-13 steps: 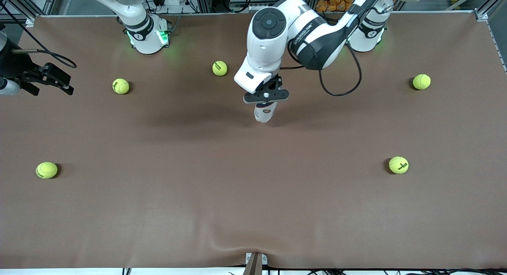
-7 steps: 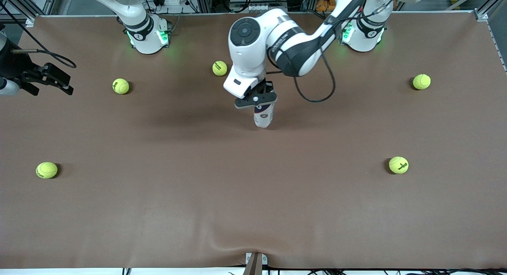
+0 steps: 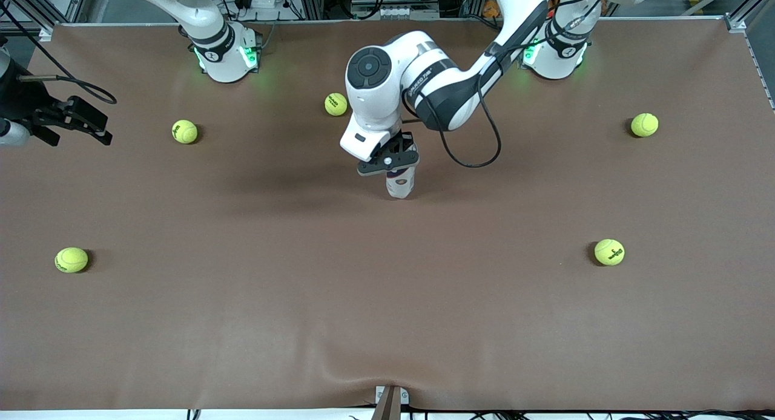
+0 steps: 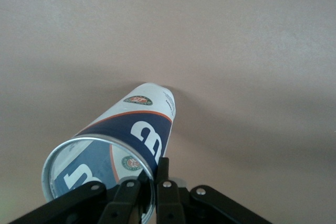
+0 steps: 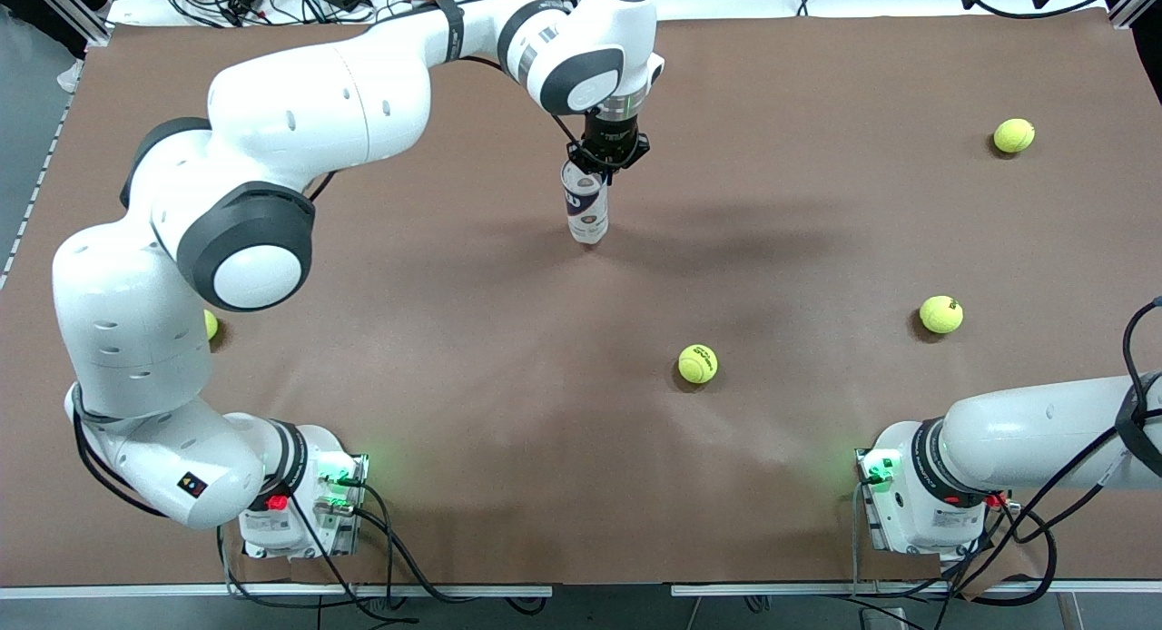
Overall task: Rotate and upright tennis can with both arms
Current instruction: 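Lift and rotate the can upright with the left gripper, lower it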
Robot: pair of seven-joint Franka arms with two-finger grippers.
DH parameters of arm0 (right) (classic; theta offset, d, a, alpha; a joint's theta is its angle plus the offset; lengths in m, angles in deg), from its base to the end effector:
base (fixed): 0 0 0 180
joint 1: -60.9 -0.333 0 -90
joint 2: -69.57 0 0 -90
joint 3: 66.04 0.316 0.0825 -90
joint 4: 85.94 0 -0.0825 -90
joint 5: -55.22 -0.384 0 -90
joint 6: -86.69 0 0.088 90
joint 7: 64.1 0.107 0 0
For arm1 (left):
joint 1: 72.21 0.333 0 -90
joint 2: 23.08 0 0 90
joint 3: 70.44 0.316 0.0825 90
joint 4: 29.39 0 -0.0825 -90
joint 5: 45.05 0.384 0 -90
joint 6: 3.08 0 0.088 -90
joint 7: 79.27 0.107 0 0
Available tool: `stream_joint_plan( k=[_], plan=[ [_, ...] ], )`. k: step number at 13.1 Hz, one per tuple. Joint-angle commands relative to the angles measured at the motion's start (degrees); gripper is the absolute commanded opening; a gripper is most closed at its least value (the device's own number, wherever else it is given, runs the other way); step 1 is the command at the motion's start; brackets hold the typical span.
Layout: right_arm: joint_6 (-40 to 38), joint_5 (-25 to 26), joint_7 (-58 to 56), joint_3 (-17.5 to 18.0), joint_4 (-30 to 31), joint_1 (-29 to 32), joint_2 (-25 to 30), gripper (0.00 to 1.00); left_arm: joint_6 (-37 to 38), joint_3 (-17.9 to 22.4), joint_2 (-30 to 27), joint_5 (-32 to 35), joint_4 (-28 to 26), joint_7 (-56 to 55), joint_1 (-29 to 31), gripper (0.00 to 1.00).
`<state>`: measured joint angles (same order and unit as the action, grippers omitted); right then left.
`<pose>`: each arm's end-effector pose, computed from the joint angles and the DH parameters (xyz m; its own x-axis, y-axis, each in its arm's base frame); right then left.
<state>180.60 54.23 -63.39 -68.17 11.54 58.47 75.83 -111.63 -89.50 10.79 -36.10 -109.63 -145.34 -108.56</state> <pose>0.5262 0.0034 0.6276 0.9989 -0.0083 0.0466 -0.0073 -0.9997 -0.0219 0.4455 -0.5476 0.3691 0.9821 0.1782 -0.0614 0.1757 -0.9835 -0.0433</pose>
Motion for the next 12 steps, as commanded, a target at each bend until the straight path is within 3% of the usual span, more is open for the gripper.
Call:
stream_joint_plan(
  k=[1, 4, 12],
  plan=[
    [0.6, -0.8, -0.4, 0.5, 1.0, 0.9, 0.9, 1.00, -0.8, -0.1, 1.5, 0.7, 1.8, -0.6, 0.1, 0.00],
    [0.5, -0.8, -0.5, 0.5, 0.9, 1.0, 0.9, 1.00, -0.8, 0.0, 2.1, -0.1, 1.8, 0.2, 0.2, 0.01],
    [1.3, -0.8, -0.5, 0.4, 0.9, 1.0, 0.7, 1.00, -0.9, 0.0, 2.3, 0.0, 1.8, 0.7, 0.4, 0.37]
  ],
)
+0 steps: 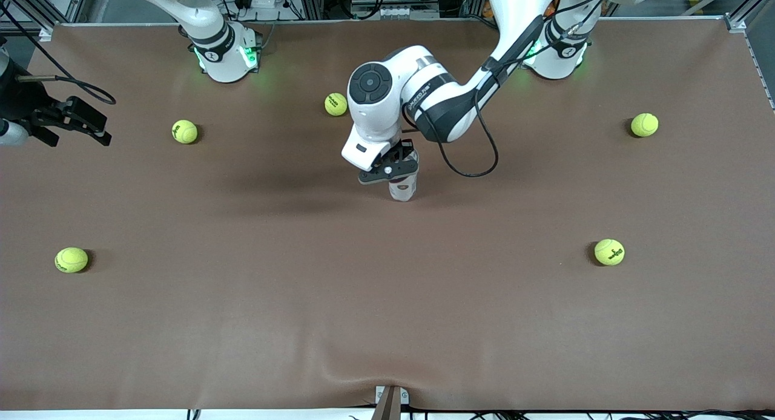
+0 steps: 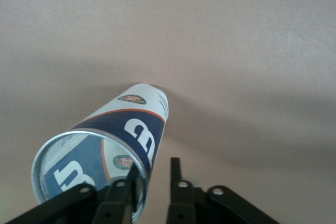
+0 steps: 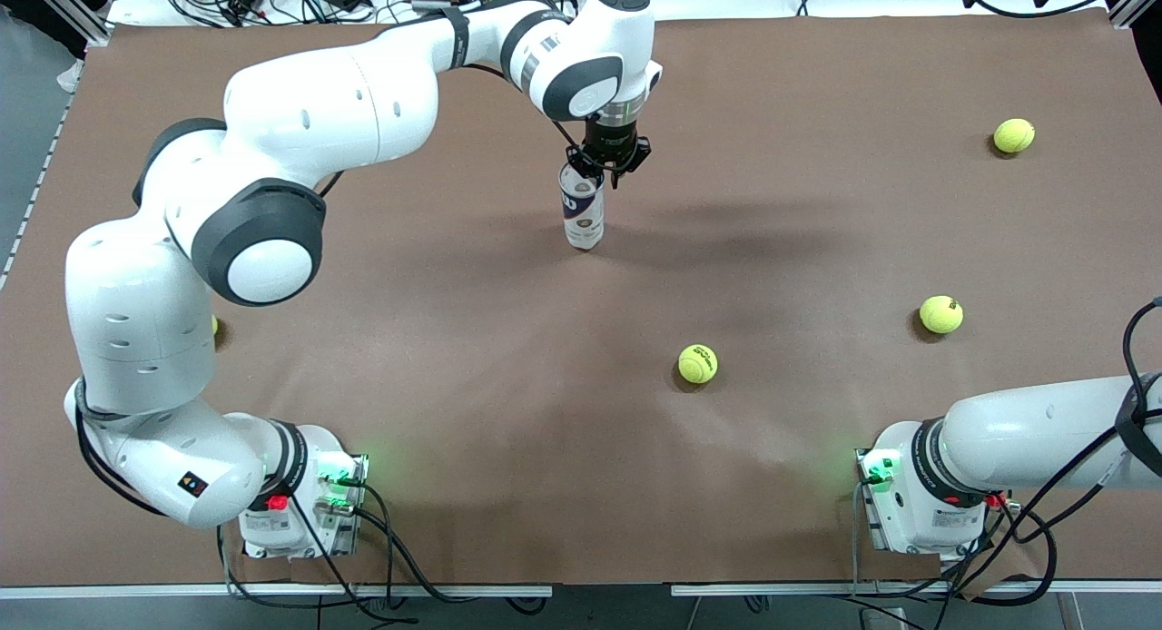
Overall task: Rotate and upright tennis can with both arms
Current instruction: 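Open the left gripper and lift it off the upright can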
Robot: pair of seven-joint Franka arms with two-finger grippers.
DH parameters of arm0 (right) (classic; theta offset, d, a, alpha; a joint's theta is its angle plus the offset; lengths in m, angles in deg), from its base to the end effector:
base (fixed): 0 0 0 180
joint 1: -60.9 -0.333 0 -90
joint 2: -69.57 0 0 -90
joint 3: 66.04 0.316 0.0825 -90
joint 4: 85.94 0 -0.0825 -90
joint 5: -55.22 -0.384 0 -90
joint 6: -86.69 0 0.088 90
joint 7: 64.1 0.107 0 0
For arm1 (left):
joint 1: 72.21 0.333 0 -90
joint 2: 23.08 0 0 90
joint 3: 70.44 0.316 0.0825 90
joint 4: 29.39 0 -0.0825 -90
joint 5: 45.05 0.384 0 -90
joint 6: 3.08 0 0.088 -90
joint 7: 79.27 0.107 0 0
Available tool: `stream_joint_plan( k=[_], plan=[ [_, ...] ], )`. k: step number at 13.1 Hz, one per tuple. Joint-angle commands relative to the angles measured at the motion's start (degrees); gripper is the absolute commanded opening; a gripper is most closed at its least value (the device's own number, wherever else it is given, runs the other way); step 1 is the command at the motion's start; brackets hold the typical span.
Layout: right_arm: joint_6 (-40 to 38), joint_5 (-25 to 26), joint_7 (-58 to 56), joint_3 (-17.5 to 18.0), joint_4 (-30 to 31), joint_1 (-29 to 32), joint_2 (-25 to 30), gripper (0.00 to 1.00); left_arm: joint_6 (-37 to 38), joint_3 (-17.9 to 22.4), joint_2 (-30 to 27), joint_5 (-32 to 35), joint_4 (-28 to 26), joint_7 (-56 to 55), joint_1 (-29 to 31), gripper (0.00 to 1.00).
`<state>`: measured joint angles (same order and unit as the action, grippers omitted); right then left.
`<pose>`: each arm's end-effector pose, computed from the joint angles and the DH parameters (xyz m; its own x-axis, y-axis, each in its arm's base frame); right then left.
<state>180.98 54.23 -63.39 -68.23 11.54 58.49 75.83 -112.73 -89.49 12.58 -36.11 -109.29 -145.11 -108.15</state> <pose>0.5268 0.0026 0.6283 0.9985 -0.0098 0.0532 -0.0087 -0.9997 -0.0221 0.4525 -0.5471 0.3520 0.9804 0.1832 -0.0726 0.1805 -0.9826 -0.0430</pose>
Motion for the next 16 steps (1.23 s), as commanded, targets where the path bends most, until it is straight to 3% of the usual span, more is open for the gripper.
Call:
stream_joint_plan(
  k=[1, 4, 5, 6, 13, 16],
  plan=[
    [0.8, -0.8, -0.5, 0.4, 0.9, 1.0, 0.7, 1.00, 0.2, 0.0, 0.0, -0.1, 1.4, 0.3, 0.2, 0.43],
    [0.8, -0.7, -0.5, 0.4, 0.9, 1.0, 0.7, 1.00, 0.7, -0.1, -1.4, -0.1, 1.3, 0.3, 1.0, 0.77],
    [0.6, -0.7, -0.5, 0.4, 0.9, 1.0, 0.8, 1.00, 1.1, -0.1, -2.1, -0.1, 1.3, 0.3, 1.0, 0.96],
    [0.6, -0.7, -0.5, 0.4, 0.9, 1.0, 0.8, 1.00, 1.4, -0.1, -2.5, 0.0, 1.2, 0.2, 1.0, 1.00],
    [1.0, -0.7, -0.5, 0.3, 0.8, 1.0, 0.9, 1.00, 5.5, -0.1, -11.3, -3.4, 1.4, 0.6, 4.5, 1.00],
    [0.5, -0.7, -0.5, 0.3, 0.8, 1.1, 1.0, 1.00, 5.8, -0.8, -14.4, -3.5, 1.2, 5.8, 11.0, 1.00]
  ],
)
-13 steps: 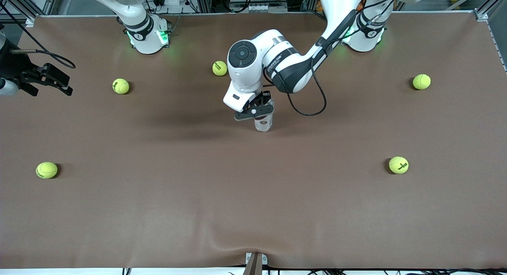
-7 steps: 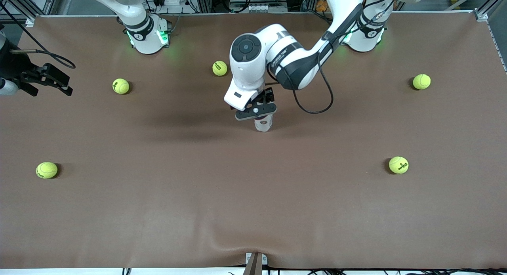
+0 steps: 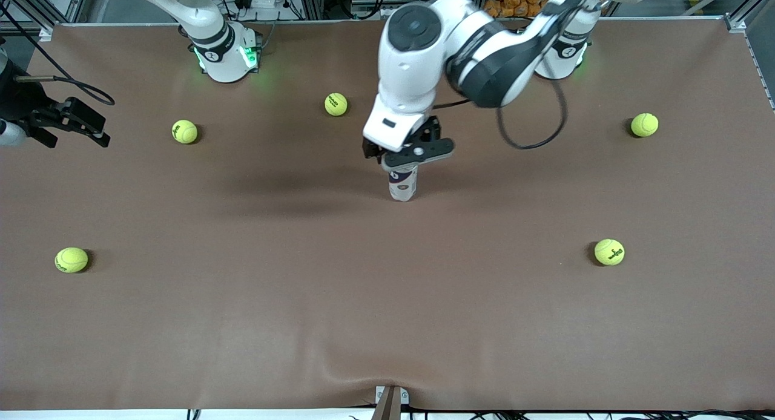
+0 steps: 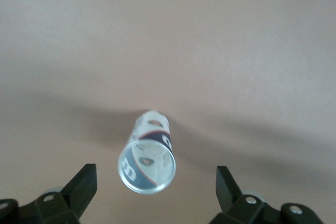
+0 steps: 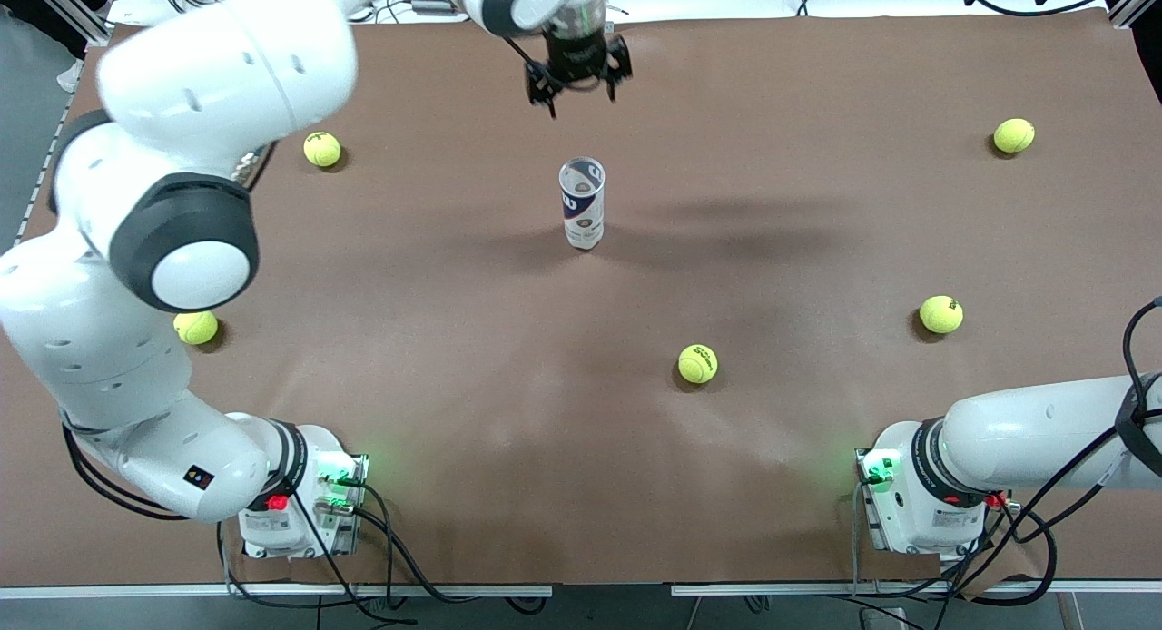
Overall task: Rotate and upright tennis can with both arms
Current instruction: 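Open the left gripper and lift it off the upright can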
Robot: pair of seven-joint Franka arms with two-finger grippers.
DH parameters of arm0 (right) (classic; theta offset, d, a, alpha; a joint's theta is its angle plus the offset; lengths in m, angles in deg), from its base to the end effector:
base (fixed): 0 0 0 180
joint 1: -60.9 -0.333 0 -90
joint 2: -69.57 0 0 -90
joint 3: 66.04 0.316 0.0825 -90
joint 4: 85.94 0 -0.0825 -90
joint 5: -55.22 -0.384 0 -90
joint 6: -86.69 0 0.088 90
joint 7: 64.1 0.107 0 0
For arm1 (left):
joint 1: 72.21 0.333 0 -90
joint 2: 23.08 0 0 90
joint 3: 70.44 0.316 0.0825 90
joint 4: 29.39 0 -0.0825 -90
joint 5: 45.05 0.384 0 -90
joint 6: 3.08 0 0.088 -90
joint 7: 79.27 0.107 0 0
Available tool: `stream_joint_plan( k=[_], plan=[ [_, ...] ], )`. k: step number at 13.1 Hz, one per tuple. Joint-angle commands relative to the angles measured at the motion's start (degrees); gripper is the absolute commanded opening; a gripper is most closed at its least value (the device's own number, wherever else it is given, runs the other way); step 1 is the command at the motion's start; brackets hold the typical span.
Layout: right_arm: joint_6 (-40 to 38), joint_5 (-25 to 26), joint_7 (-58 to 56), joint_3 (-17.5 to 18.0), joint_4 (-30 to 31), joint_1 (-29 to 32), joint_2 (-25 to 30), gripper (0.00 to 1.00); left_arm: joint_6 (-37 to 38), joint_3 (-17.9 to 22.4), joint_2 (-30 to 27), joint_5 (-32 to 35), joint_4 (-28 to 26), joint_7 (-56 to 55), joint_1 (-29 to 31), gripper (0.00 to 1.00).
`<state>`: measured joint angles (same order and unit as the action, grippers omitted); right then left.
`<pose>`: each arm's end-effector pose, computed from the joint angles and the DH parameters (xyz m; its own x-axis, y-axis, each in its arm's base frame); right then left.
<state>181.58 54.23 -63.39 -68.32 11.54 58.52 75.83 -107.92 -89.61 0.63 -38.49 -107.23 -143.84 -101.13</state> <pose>0.5279 0.0015 0.6292 0.9979 -0.0122 0.0636 -0.0108 -0.9997 -0.0224 0.4948 -0.4763 0.5033 0.9567 0.2906 0.0163 0.2885 -0.9541 0.0803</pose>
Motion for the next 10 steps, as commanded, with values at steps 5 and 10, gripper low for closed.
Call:
stream_joint_plan(
  k=[5, 10],
  plan=[
    [-0.1, -0.7, -0.5, 0.3, 0.8, 1.1, 1.0, 1.00, 1.0, -0.6, -5.0, -2.6, -0.8, 11.7, 11.2, 1.00],
    [-0.1, -0.7, -0.5, 0.3, 0.8, 1.0, 1.0, 1.00, 2.8, -0.5, -7.0, -3.0, -0.9, 24.5, 18.2, 1.00]
  ],
)
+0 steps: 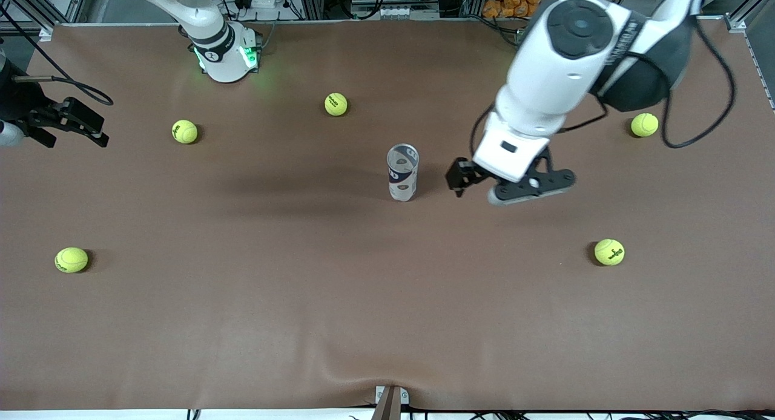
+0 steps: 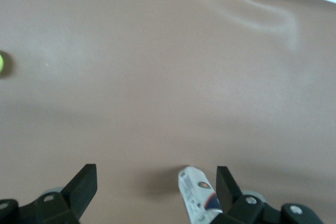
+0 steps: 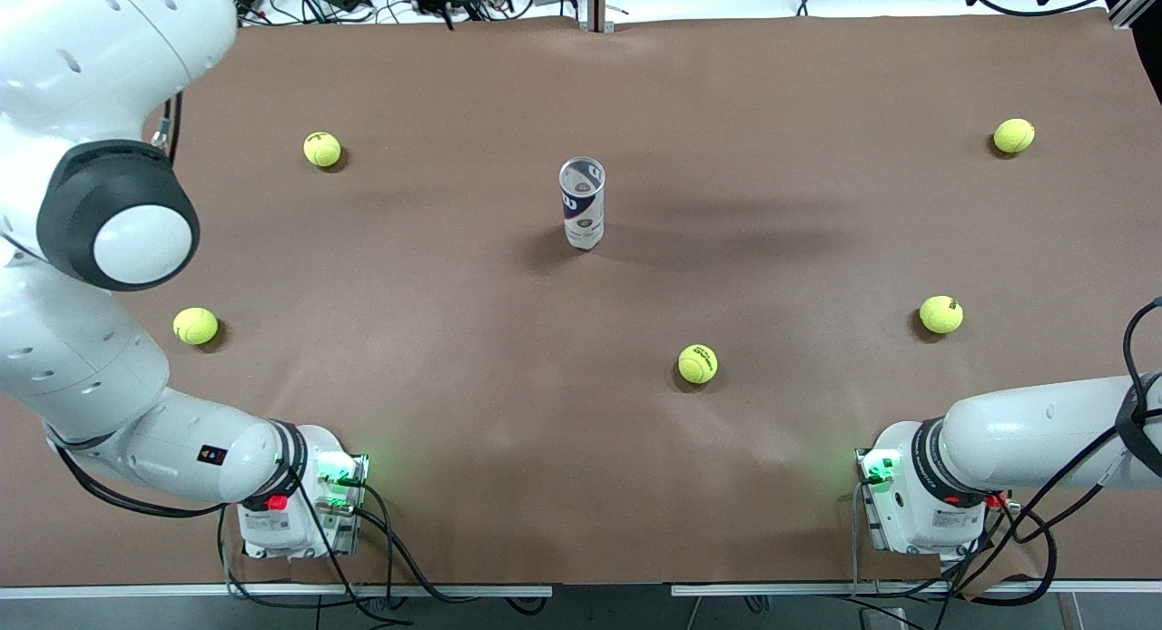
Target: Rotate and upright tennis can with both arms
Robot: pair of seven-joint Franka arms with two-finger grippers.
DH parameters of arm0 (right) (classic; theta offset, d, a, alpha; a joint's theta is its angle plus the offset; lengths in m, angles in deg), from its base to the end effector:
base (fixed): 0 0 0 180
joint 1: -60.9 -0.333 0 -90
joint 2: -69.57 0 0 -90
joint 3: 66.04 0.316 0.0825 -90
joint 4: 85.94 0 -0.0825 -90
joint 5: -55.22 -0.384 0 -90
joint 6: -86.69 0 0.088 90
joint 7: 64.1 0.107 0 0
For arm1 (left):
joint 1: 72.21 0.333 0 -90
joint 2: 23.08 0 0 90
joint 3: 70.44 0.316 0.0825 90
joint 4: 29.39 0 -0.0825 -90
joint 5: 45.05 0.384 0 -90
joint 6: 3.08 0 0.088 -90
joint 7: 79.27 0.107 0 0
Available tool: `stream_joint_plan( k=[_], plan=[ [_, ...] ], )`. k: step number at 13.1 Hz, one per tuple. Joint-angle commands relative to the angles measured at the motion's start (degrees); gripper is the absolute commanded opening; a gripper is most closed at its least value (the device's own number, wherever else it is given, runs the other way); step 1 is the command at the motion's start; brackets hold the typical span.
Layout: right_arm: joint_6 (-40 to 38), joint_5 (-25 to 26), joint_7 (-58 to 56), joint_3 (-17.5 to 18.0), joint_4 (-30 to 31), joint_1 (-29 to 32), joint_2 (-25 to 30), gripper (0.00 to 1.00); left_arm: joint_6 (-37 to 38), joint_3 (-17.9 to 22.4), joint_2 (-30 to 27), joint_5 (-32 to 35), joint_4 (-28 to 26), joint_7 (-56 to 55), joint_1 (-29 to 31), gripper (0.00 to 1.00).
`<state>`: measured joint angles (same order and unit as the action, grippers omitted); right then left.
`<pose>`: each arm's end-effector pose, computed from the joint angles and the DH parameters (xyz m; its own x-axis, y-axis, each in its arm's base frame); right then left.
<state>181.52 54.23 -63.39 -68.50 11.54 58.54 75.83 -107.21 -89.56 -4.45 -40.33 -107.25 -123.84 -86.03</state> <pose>0.5278 -0.0005 0.6291 0.9979 -0.0156 0.0626 -0.0142 -0.9996 -0.0227 0.5825 -0.3279 0.5599 0.9722 0.2160 0.0909 0.2045 -0.9713 0.1216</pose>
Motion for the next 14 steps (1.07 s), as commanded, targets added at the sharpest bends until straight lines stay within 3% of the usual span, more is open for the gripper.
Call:
stream_joint_plan(
  k=[1, 7, 11, 13, 14],
  plan=[
    [-0.1, -0.7, -0.5, 0.5, 0.8, 1.0, 1.1, 1.00, 3.3, -0.6, -2.3, -1.2, -0.9, 7.3, 4.3, 1.00],
    [-1.3, -0.7, -0.5, 0.5, 0.8, 1.0, 1.6, 1.00, 9.8, 1.6, -5.9, -1.2, -1.1, 24.7, 10.8, 1.00],
    [-2.2, -0.7, -0.5, 0.5, 0.9, 1.2, 1.6, 1.00, 16.1, 4.9, -9.6, -1.3, -1.2, 31.5, 11.2, 1.00],
    [-2.2, -0.7, -0.6, 0.5, 0.9, 1.3, 1.6, 1.00, 18.6, 8.4, -11.5, -5.5, -1.7, 34.1, 10.9, 1.00],
    [-2.1, -0.7, -0.6, 0.5, 0.8, 1.3, 1.6, 1.00, 18.7, 13.0, -12.2, -8.0, -1.8, 36.5, 10.0, 1.00]
  ],
)
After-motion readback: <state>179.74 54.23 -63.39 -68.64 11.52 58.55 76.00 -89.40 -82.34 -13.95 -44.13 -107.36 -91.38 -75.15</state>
